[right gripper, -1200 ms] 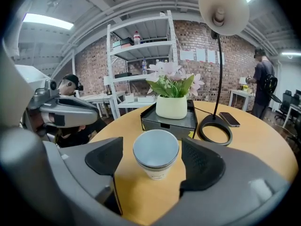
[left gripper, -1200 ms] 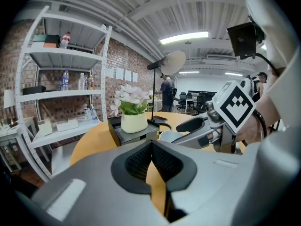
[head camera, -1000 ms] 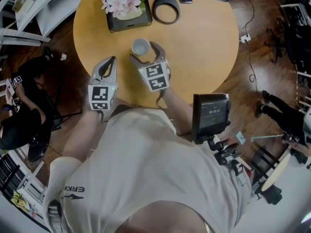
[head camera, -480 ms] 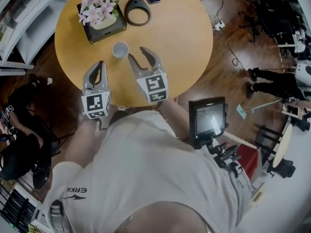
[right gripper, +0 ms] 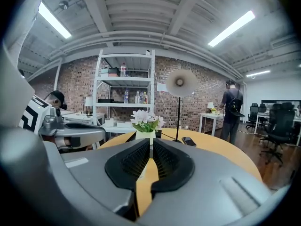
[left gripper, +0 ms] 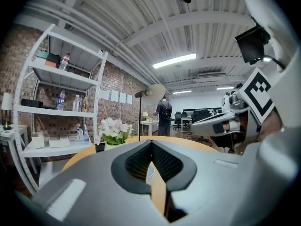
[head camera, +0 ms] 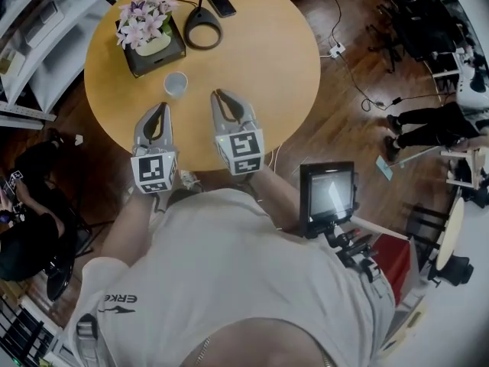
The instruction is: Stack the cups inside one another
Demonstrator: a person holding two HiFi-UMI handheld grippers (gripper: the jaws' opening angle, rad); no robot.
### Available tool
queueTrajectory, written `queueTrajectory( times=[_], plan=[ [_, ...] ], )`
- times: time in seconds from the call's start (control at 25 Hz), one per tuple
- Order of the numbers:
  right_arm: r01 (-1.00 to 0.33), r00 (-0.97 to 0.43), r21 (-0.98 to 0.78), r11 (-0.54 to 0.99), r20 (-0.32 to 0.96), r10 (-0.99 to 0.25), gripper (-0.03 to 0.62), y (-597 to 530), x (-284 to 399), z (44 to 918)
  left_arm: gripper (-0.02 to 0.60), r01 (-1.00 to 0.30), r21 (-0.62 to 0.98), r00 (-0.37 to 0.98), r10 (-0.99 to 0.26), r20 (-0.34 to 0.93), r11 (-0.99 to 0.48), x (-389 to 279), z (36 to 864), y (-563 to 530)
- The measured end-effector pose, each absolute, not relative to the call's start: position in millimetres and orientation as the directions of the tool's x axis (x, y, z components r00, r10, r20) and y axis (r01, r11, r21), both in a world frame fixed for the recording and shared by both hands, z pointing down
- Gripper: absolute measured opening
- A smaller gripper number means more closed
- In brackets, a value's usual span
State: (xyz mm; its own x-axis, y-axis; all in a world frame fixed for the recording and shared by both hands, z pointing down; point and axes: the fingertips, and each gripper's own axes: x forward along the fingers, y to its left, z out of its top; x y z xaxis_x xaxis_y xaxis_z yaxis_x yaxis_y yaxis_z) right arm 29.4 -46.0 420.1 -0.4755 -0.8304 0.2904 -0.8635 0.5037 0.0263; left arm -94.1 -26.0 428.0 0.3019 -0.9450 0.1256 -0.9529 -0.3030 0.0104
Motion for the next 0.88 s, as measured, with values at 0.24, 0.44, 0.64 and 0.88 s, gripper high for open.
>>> queueTrajectory(
  times=[0.24, 0.44, 0.64, 0.88],
  plan=[
    [-0.859, -0.498, -0.01, 0.512, 0.248, -0.831, 0.017, -14, 68, 408, 0.002, -0.96, -0.026, 0.275, -0.957, 0.093, -0.278, -52, 409, 9],
    [-0.853, -0.513, -0.032, 0.521, 0.242, -0.824, 0.014, 18, 103, 407, 0.002, -0.972, -0.058, 0.222, -0.972, 0.077, -0.227, -19, 400, 47],
    [-0.841, -0.535, -0.061, 0.537, 0.233, -0.812, 0.014, 59, 137, 411, 0.002, -0.974, -0.086, 0.203, -0.976, 0.084, -0.21, 12, 398, 87],
    [-0.829, -0.557, -0.107, 0.548, 0.237, -0.796, 0.012, 98, 159, 415, 0.002, -0.963, -0.099, 0.239, -0.965, 0.109, -0.25, 34, 403, 121]
  ],
)
